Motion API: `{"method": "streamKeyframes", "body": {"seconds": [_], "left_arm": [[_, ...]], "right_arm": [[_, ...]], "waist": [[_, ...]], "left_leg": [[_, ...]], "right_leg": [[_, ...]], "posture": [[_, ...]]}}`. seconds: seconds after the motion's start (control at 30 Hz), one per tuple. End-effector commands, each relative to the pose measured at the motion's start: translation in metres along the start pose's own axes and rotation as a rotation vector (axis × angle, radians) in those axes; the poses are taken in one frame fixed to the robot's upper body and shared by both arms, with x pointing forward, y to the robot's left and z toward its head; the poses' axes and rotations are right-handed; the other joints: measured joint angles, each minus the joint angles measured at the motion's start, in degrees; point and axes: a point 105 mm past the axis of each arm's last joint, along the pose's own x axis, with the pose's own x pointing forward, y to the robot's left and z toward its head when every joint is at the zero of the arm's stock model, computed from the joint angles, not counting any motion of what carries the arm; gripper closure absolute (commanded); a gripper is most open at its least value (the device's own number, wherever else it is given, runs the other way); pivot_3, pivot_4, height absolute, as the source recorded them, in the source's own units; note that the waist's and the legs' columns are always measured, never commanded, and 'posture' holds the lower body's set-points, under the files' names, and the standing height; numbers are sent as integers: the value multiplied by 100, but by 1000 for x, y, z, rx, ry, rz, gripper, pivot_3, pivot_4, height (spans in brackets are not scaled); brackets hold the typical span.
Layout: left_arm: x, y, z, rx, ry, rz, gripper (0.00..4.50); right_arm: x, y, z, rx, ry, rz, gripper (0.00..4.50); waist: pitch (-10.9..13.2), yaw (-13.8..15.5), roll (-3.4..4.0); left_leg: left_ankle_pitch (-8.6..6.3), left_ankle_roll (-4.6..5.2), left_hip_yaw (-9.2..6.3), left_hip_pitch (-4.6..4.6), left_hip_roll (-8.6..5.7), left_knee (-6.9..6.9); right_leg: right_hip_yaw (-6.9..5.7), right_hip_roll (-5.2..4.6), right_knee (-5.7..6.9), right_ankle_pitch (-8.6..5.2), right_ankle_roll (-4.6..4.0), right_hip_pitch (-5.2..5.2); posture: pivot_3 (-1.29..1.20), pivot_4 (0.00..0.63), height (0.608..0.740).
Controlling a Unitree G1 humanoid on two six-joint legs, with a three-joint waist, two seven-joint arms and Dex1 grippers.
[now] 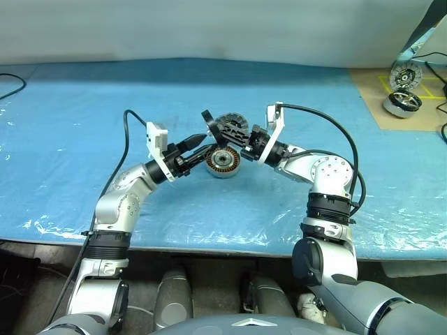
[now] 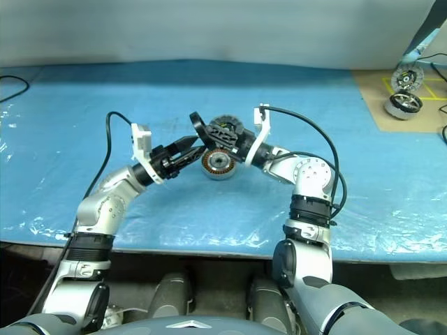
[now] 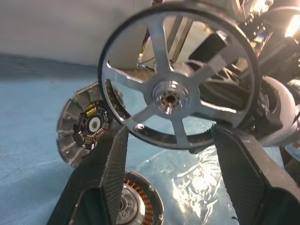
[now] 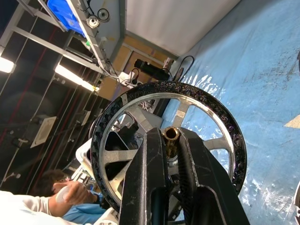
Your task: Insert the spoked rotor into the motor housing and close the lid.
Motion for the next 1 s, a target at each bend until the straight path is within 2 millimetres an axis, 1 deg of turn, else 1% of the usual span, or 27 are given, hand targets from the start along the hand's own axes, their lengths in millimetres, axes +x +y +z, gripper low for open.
{"method": "streamKeyframes", "body": {"seconds": [0.03, 0.1, 0.2, 0.43, 0.73, 1.0], "left_arm": [[-2, -1, 22, 6, -66, -10, 1562], [-3, 0, 19, -19, -62, -3, 1562], [0, -2, 9, -40, -47, -15, 1562], [13, -4, 2, -75, -61, -31, 1562], [25, -2, 10, -138, -108, -69, 1562], [14, -1, 16, -187, -111, -99, 1562]], "right_arm": [[3, 9, 3, -7, -10, 47, 4500], [4, 9, 2, -6, -5, 49, 4500], [5, 9, 1, -7, 3, 49, 4500], [6, 9, 0, -19, 17, 43, 4500], [6, 9, 0, -23, 27, 40, 4500], [4, 8, 0, -16, 29, 36, 4500]], "waist": [[0, 1, 0], [0, 1, 0], [0, 7, 0], [0, 9, 0], [0, 8, 0], [0, 6, 0]], "left_leg": [[0, 0, 0, 0, 0, 0], [0, 0, 0, 0, 0, 1], [0, 0, 0, 0, 0, 1], [0, 0, -1, 0, -1, 1], [0, 0, -1, 0, -5, 2], [0, 0, -2, -1, -10, 2]], "right_leg": [[0, 0, 0, 0, 0, 0], [0, 0, 0, 0, 0, 0], [0, -1, 0, 0, 0, 1], [-1, 0, 0, 0, 1, 2], [-1, 0, 0, 1, 1, 3], [-2, 0, -1, 0, 1, 3]], "posture": [[0, 150, 740], [0, 150, 740], [0, 150, 740], [0, 150, 740], [0, 150, 740], [0, 150, 740]]}}
